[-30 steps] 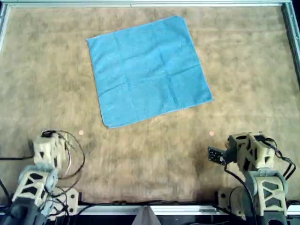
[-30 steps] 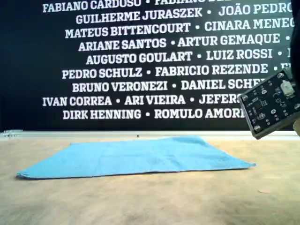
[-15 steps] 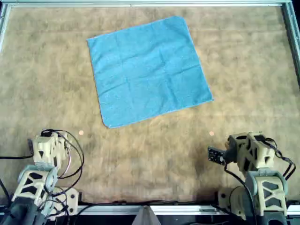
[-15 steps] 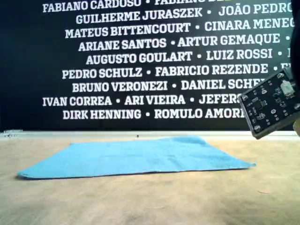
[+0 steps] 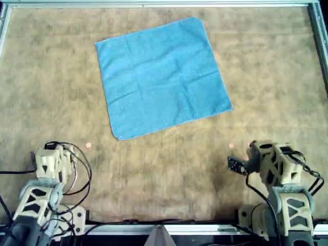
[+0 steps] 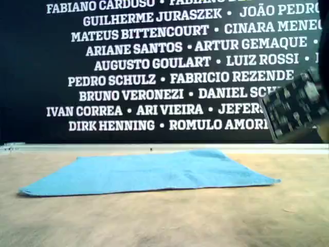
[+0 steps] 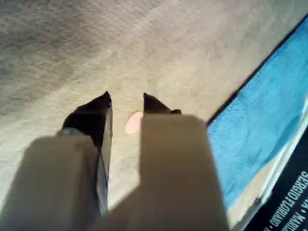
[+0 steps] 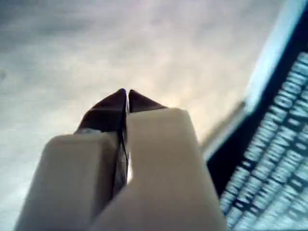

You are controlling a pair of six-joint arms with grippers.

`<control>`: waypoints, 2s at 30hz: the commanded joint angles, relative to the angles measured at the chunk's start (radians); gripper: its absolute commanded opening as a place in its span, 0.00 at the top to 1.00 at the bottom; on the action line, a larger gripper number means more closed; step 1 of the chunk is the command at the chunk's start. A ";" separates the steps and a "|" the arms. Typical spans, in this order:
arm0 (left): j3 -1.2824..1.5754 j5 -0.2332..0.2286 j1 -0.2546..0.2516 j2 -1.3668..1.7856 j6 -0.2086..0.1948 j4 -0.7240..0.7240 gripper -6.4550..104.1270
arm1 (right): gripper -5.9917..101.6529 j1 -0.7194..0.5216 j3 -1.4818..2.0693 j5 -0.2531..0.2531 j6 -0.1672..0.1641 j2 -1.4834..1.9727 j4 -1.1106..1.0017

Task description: Fold a cloth

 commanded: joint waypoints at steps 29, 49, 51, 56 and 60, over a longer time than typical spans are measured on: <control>-0.028 0.006 -0.525 0.333 -0.008 -0.029 0.34 | 0.56 0.091 0.014 0.008 0.008 0.037 -0.509; -0.298 -0.011 -0.525 -0.089 -0.147 -0.011 0.22 | 0.49 0.094 -0.206 -0.006 -0.058 -0.242 -0.489; -0.416 -0.009 -0.525 -0.279 -0.158 -0.011 0.22 | 0.49 0.087 -0.318 -0.006 -0.058 -0.405 -0.489; -0.611 0.006 -0.538 -0.637 -0.158 -0.011 0.21 | 0.48 0.077 -0.561 -0.006 -0.074 -0.816 -0.488; -0.655 -0.008 -0.528 -0.735 -0.160 -0.011 0.21 | 0.48 0.077 -0.629 -0.006 -0.075 -1.000 -0.468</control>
